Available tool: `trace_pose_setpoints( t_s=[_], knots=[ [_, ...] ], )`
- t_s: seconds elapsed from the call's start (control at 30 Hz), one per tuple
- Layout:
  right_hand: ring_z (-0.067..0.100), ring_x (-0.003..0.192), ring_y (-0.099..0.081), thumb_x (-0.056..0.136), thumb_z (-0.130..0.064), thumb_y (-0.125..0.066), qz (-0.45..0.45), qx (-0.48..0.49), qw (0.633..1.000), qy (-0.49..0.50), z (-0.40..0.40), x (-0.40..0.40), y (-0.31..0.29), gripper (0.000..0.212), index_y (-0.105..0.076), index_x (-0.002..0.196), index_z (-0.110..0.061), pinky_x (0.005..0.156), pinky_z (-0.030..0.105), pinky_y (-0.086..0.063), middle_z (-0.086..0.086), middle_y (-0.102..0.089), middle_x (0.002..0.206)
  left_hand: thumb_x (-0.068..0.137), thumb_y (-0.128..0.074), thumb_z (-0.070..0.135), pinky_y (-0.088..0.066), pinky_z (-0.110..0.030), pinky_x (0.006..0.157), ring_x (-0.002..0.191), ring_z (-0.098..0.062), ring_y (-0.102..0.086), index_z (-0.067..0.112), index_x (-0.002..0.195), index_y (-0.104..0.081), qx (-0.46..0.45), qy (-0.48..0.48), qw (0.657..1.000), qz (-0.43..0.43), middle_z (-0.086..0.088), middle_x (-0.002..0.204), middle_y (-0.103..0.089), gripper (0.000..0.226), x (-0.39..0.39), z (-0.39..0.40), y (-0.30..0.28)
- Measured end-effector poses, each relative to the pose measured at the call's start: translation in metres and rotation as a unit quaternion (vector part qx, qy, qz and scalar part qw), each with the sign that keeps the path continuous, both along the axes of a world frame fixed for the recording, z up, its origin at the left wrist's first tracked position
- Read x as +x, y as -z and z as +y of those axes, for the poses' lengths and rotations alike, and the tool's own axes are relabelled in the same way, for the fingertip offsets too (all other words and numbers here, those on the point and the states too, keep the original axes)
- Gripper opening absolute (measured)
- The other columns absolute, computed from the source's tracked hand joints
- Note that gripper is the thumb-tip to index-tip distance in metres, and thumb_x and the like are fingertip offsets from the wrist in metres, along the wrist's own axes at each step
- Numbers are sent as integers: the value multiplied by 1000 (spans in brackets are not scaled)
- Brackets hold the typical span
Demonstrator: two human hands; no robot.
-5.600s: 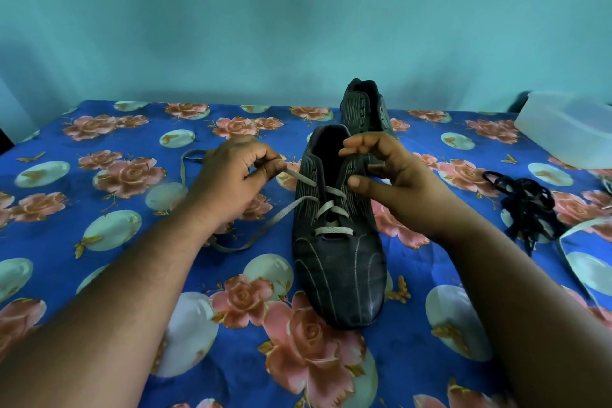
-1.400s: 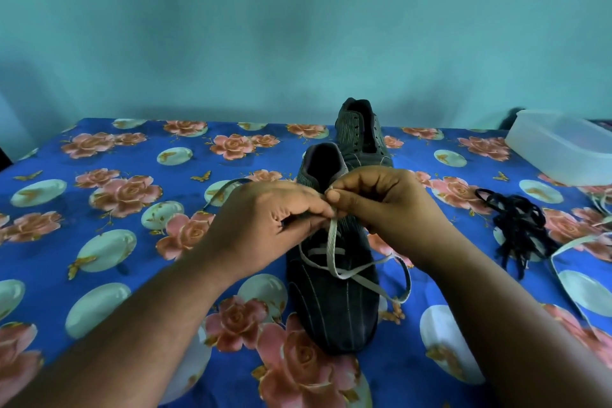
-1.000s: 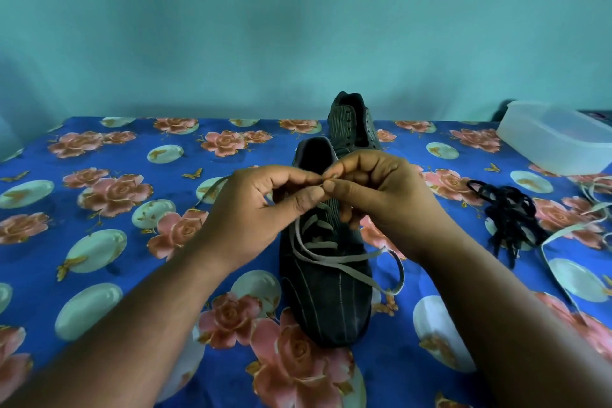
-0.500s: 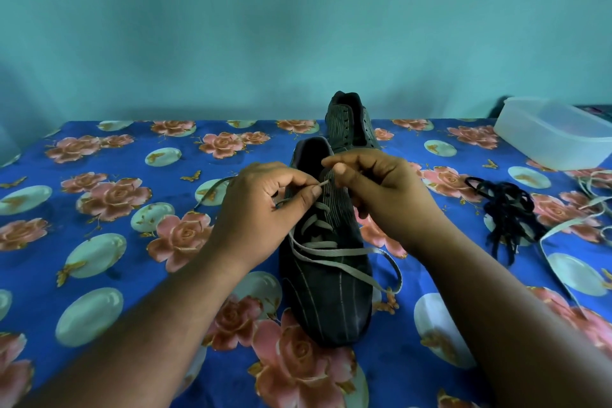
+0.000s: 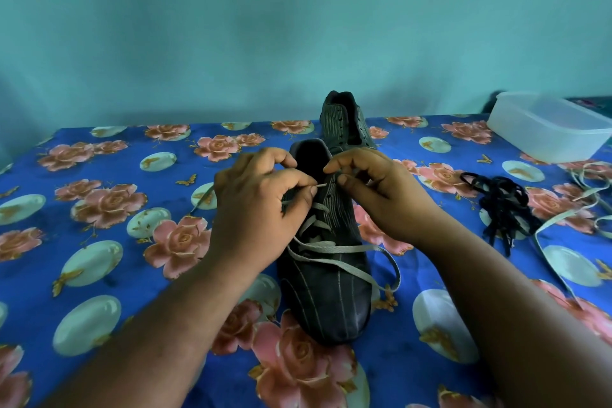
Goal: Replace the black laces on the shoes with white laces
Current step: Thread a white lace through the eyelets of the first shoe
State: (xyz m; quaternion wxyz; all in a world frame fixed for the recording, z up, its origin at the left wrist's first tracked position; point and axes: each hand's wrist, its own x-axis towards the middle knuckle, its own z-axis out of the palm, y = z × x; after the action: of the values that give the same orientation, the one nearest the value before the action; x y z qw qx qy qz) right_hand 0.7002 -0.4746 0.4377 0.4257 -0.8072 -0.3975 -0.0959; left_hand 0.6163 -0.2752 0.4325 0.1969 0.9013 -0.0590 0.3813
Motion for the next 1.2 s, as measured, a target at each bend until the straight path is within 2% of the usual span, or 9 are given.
trace_pose_setpoints(
  t_s=[0.2, 0.5, 0.63, 0.9, 1.0, 1.13, 1.2],
  knots=[
    [8, 78, -54, 100, -5, -60, 16, 25, 999, -16, 0, 0, 0, 21, -67, 107, -24, 71, 14, -41, 6, -62, 92, 86, -74, 40, -25, -39, 78, 109, -29, -56, 35, 92, -78, 52, -61, 996, 50, 7, 109, -62, 9, -1, -5, -6],
    [7, 75, -53, 101, -11, -57, 32, 41, 998, -32, 0, 3, 4, 16, -66, 106, -23, 70, 23, -45, 3, -60, 90, 84, -75, 34, -14, -37, 78, 111, -25, -47, 35, 87, -77, 130, -71, 984, 96, 8, 111, -58, 4, -1, -11, -11],
    [9, 78, -56, 101, -18, -54, 41, 34, 998, -32, 2, 5, 8, 15, -67, 107, -22, 73, 28, -47, 3, -63, 95, 85, -76, 31, -15, -38, 78, 112, -25, -46, 35, 89, -77, 139, -50, 983, 113, 7, 113, -57, 6, 0, -11, -13],
    [5, 78, -57, 103, -9, -54, 42, 30, 998, -38, 1, 4, 7, 18, -65, 107, -23, 74, 21, -44, -5, -61, 96, 84, -75, 30, -14, -37, 79, 112, -25, -45, 37, 90, -77, 179, -27, 976, 120, 9, 112, -57, 10, 0, -6, -15],
    [5, 77, -54, 101, -15, -54, 55, 38, 997, -39, 2, 4, 7, 16, -66, 108, -23, 73, 27, -45, -2, -61, 92, 89, -73, 31, -18, -38, 82, 116, -24, -44, 38, 95, -77, 141, -2, 980, 139, 10, 116, -55, 10, 3, -4, -13],
    [25, 75, -55, 101, -11, -57, 115, 69, 990, -52, 3, 2, 4, 19, -64, 117, -20, 71, 40, -50, 11, -58, 88, 93, -70, 34, -19, -35, 89, 123, -16, -37, 37, 100, -76, 15, 25, 982, 185, 17, 121, -48, 10, 8, 0, -6],
    [20, 74, -58, 100, -3, -60, 155, 89, 982, -54, 0, 1, 2, 17, -62, 112, -15, 68, 31, -52, 13, -60, 89, 91, -72, 33, -21, -35, 93, 124, -15, -38, 38, 99, -76, -37, 33, 981, 190, 20, 119, -45, 10, 10, 0, -2]
  ],
)
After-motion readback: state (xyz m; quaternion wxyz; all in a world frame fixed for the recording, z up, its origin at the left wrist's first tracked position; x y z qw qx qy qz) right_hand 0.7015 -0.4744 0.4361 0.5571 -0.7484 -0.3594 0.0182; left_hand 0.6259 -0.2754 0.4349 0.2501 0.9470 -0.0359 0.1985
